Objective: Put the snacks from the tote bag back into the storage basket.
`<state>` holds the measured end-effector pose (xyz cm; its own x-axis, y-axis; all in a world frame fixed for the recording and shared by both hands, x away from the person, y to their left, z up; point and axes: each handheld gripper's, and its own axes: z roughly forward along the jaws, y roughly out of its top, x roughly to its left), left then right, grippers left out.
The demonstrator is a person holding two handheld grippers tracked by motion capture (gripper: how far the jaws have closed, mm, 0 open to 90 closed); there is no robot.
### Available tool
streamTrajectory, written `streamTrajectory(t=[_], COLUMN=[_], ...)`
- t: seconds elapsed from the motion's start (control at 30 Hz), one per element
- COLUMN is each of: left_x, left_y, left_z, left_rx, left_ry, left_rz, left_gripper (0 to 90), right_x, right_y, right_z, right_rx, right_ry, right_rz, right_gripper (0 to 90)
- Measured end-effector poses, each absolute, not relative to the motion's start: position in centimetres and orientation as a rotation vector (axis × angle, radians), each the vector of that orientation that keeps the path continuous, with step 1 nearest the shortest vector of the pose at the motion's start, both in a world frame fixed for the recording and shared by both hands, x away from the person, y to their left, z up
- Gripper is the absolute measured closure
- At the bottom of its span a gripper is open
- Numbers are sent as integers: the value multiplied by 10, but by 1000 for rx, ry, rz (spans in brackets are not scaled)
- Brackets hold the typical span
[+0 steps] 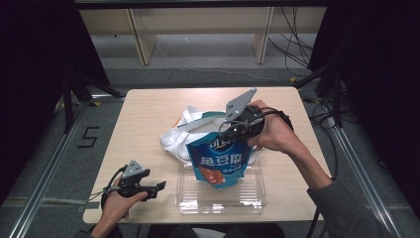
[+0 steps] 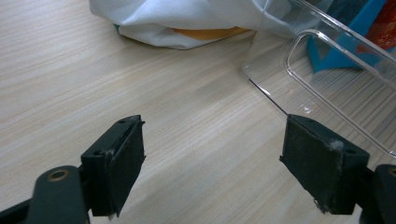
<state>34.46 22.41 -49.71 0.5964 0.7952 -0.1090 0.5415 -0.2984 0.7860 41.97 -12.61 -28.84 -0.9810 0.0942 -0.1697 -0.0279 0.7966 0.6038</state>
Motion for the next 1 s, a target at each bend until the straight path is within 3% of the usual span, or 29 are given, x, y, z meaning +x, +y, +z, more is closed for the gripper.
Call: streamTrajectory(t=[0.13,0.37,0.6,1.0], left_x=[344,345,344,345], left_y=[224,226,224,226], left_z=[-498,-496,-497,-497], left_rx=[1983,2006,1985,2017], left_ry=[1067,1057,1067,1056], left_rz=[384,389,386,391], left_gripper=[204,204,204,204], right_x=[421,412,404,389], right_y=[-132,-141,-157,-184], right_z=[-292,-288,-288,-300], right_rx=[60,231,382,461], right_ry=[2779,2692,2579,2495], right_rz=[952,1024,1119,1231], right_gripper=[889,583,400,372])
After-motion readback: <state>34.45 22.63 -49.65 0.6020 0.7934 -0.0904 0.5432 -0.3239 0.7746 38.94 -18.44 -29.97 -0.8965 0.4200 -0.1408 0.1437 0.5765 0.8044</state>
